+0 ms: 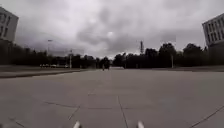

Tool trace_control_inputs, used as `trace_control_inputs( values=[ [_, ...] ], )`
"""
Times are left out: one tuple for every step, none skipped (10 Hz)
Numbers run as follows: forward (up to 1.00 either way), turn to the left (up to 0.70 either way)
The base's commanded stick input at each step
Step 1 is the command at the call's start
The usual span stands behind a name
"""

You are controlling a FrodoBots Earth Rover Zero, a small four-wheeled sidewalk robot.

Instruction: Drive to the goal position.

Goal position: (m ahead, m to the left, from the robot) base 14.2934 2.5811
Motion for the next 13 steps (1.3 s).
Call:
trace_control_inputs(
  values=[
    [1.0,-0.33],
    [1.0,-0.12],
    [1.0,0.0],
    [1.0,0.0],
    [1.0,0.0],
    [1.0,0.0],
    [1.0,0.0],
    [1.0,0.0],
    [1.0,0.0],
    [1.0,0.0],
    [1.0,0.0],
    [1.0,0.0],
    [1.0,0.0]
  ],
)
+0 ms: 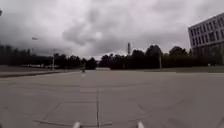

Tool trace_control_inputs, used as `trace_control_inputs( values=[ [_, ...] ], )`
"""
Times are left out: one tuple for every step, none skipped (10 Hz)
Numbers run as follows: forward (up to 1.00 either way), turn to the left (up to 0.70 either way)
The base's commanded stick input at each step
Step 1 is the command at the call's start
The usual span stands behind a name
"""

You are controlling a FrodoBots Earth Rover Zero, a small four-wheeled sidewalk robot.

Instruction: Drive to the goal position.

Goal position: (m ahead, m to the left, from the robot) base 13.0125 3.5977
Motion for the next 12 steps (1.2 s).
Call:
trace_control_inputs(
  values=[
    [1.0,0.0],
    [1.0,0.0],
    [1.0,0.0],
    [1.0,0.0],
    [1.0,0.0],
    [1.0,0.0],
    [1.0,0.0],
    [1.0,0.0],
    [1.0,0.0],
    [1.0,0.0],
    [1.0,0.0],
    [1.0,0.0]
  ],
)
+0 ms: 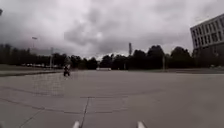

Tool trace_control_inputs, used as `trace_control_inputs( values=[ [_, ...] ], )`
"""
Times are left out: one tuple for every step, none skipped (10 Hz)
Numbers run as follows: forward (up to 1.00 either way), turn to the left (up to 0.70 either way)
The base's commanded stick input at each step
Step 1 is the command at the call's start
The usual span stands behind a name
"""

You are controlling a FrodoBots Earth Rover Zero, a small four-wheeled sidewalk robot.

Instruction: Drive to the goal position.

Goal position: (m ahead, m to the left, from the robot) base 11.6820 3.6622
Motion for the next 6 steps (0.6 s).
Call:
trace_control_inputs(
  values=[
    [1.0,0.0],
    [1.0,0.0],
    [1.0,0.0],
    [1.0,0.0],
    [1.0,0.0],
    [1.0,0.0]
  ],
)
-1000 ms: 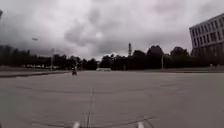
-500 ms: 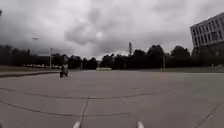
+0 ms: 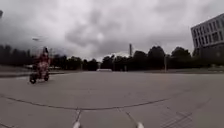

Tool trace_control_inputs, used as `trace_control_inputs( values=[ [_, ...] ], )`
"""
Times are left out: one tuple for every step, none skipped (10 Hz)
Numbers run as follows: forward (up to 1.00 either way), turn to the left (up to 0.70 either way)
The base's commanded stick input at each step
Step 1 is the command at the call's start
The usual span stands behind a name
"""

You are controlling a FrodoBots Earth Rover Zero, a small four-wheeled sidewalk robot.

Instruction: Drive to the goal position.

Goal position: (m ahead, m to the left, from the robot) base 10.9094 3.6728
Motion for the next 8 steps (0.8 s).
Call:
trace_control_inputs(
  values=[
    [1.0,0.0],
    [1.0,0.0],
    [1.0,0.0],
    [1.0,0.0],
    [1.0,0.0],
    [1.0,0.0],
    [1.0,0.0],
    [1.0,0.0]
  ],
)
